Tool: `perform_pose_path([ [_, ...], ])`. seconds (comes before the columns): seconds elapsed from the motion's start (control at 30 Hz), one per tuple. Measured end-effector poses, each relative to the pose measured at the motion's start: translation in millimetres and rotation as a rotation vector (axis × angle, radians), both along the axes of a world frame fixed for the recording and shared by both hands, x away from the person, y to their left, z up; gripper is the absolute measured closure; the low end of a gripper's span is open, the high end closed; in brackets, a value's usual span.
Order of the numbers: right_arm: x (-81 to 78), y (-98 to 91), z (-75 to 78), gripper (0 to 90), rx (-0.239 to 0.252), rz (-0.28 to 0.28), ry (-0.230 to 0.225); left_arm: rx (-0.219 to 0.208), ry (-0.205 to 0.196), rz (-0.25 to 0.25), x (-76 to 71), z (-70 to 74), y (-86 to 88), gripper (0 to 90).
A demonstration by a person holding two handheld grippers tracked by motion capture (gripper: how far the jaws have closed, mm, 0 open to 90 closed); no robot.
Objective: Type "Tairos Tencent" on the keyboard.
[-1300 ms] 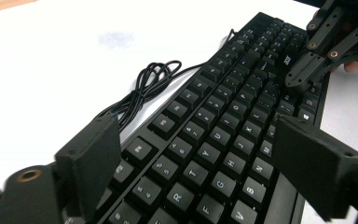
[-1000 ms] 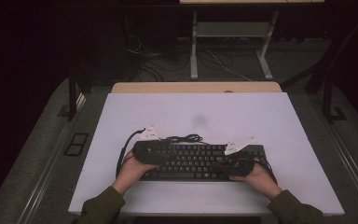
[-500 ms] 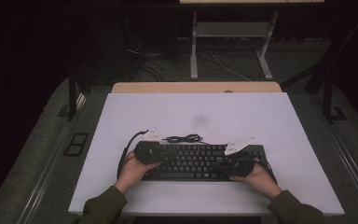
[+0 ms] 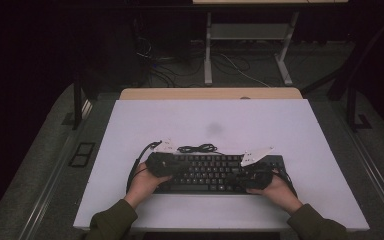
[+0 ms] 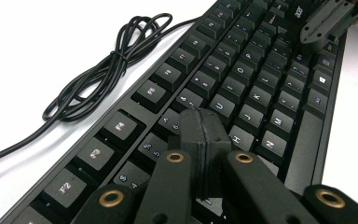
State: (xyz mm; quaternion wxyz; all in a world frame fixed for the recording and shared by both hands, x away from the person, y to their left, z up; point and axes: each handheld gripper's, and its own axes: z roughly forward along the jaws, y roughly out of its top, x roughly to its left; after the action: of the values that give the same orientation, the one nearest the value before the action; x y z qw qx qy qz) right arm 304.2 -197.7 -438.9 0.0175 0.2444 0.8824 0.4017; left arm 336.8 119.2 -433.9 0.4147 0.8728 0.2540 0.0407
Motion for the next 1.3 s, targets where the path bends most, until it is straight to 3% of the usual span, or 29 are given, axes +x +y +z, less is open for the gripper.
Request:
perform_pose_path([
  [0.43,-0.2,0.1,0.1,89.4,-0.001,-0.001,0.001,0.014,0.006,0.001,-0.2,-0.2,-0.4,89.5],
  [0.8,-0.1,0.1,0.1,89.4,-0.001,-0.001,0.001,-0.039,-0.003,0.015,-2.3,8.4,8.6,88.6],
  [0.97,0.1,-0.1,0.0,89.4,0.000,0.001,0.001,-0.069,-0.004,0.036,-4.7,9.6,14.9,76.5],
  [1.03,0.1,-0.1,-0.1,89.4,0.001,0.000,0.001,-0.074,-0.001,0.041,-5.4,9.5,17.4,69.3],
  [1.07,0.0,-0.1,-0.1,89.3,0.002,-0.001,0.001,-0.074,-0.001,0.042,-5.7,9.7,18.8,61.6],
  [1.3,0.1,-0.1,-0.2,89.3,0.003,-0.001,0.002,-0.078,-0.018,0.046,-11.7,10.9,25.8,43.8],
])
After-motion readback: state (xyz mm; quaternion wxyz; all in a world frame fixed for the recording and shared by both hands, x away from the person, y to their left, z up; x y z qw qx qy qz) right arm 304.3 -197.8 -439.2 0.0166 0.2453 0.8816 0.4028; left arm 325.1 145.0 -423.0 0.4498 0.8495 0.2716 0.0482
